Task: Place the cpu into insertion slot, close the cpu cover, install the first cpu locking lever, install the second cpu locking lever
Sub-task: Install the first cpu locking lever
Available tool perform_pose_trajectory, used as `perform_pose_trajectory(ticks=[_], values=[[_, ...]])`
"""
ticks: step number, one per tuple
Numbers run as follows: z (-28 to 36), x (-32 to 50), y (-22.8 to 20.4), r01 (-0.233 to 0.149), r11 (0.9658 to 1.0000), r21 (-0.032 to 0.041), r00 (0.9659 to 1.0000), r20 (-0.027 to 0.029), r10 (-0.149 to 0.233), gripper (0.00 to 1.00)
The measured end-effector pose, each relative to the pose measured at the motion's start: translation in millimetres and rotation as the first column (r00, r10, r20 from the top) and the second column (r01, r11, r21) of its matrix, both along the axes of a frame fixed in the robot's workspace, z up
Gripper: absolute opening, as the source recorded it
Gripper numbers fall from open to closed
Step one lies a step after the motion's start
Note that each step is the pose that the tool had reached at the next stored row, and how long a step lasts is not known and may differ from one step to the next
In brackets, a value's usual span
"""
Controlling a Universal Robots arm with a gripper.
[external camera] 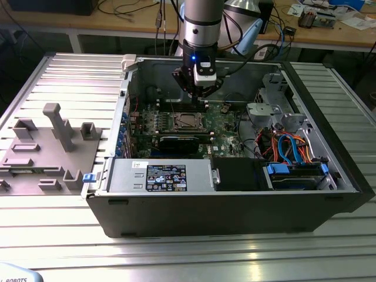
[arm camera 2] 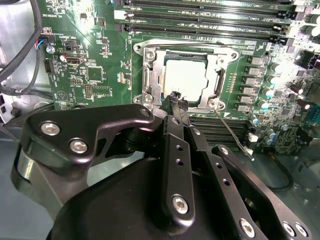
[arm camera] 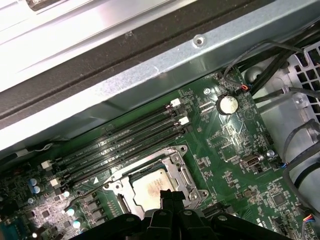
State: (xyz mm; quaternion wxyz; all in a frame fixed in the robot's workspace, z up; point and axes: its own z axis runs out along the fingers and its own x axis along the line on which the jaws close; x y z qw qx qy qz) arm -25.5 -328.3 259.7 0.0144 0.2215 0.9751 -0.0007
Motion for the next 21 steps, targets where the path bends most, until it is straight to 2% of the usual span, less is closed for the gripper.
perform_pose_trajectory(ticks=[21], values=[[0.0,0.0,0.0,-0.046,0.9989,0.0000,0.9989,-0.0001,0.046,0.11]])
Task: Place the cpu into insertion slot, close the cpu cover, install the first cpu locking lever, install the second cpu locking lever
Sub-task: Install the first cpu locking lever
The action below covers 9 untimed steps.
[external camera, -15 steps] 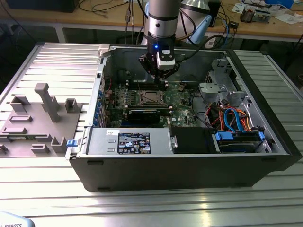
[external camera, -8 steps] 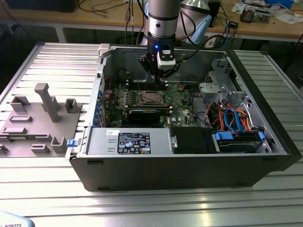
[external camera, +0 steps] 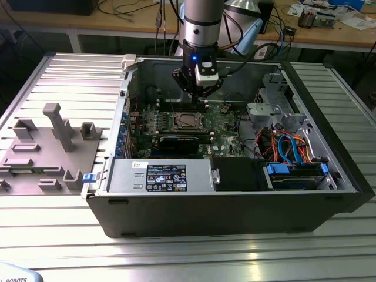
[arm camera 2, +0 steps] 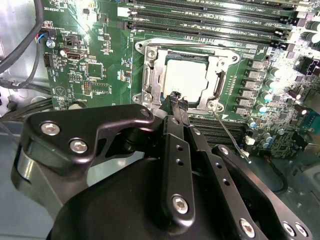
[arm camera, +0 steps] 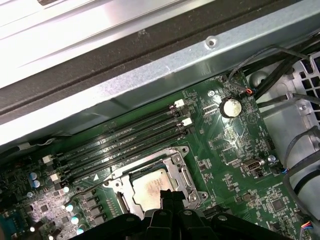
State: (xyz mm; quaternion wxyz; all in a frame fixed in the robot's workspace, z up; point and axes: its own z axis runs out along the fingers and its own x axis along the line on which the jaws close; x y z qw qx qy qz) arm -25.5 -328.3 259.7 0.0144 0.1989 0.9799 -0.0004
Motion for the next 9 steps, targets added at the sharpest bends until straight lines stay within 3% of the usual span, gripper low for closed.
perform_pose_trajectory(ticks=[9], values=[[0.0,0.0,0.0,-0.019,0.9998,0.0000,0.9998,0.0000,0.019,0.11]])
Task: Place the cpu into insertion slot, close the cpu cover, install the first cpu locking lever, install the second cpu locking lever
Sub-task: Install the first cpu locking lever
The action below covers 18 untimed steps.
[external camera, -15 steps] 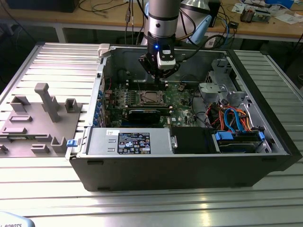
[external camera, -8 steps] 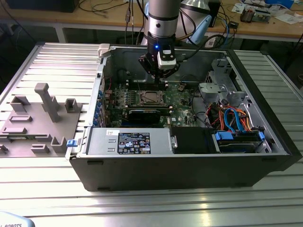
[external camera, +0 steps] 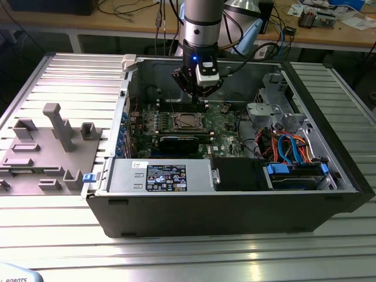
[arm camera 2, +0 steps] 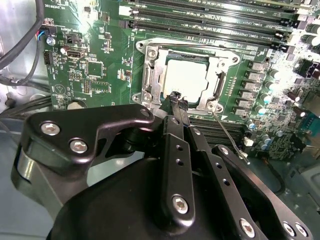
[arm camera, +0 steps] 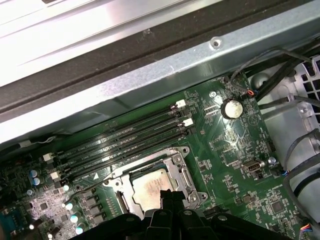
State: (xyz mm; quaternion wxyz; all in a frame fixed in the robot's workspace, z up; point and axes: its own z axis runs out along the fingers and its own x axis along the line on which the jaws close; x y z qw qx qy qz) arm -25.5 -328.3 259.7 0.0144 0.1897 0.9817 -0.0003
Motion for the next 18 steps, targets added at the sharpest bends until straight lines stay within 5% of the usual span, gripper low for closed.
perform_pose_trajectory(ticks=[18], values=[[0.0,0.0,0.0,-0.038,0.9993,0.0000,0.9993,0.0000,0.038,0.11]])
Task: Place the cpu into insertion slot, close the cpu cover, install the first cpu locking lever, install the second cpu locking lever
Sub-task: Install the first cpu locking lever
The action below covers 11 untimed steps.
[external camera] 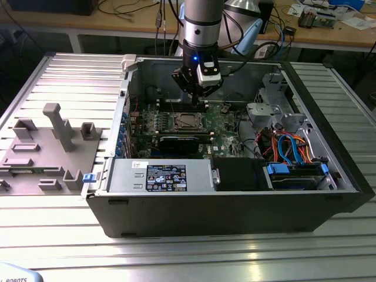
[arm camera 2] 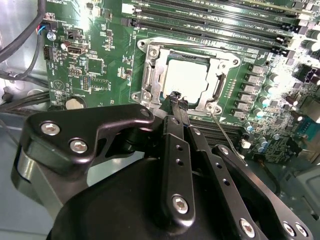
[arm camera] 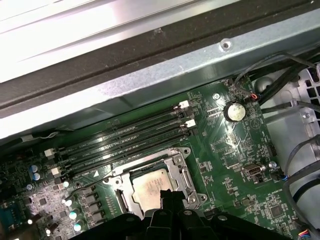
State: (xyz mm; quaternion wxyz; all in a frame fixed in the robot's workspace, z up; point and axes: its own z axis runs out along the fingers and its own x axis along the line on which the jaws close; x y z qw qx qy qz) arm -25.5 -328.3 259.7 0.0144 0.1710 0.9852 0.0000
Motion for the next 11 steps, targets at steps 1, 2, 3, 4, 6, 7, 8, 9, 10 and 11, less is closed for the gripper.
perform_pose_trajectory(ticks=[1,2,3,4,6,7,8,9,10,11], values=[[0.0,0.0,0.0,-0.002,1.0000,0.0000,1.0000,0.0000,0.002,0.11],[0.0,0.0,0.0,-0.004,1.0000,-0.0001,1.0000,0.0000,0.004,0.11],[0.0,0.0,0.0,-0.007,1.0000,0.0000,1.0000,0.0000,0.007,0.11],[0.0,0.0,0.0,-0.009,1.0000,0.0000,1.0000,0.0000,0.009,0.11],[0.0,0.0,0.0,-0.013,0.9999,0.0000,0.9999,0.0000,0.013,0.11],[0.0,0.0,0.0,-0.016,0.9999,0.0000,0.9999,0.0001,0.016,0.11],[0.0,0.0,0.0,-0.018,0.9998,0.0000,0.9998,0.0000,0.018,0.11],[0.0,0.0,0.0,-0.020,0.9998,0.0000,0.9998,0.0000,0.020,0.11],[0.0,0.0,0.0,-0.022,0.9998,0.0000,0.9998,0.0000,0.022,0.11],[0.0,0.0,0.0,-0.023,0.9997,0.0000,0.9997,0.0000,0.023,0.11]])
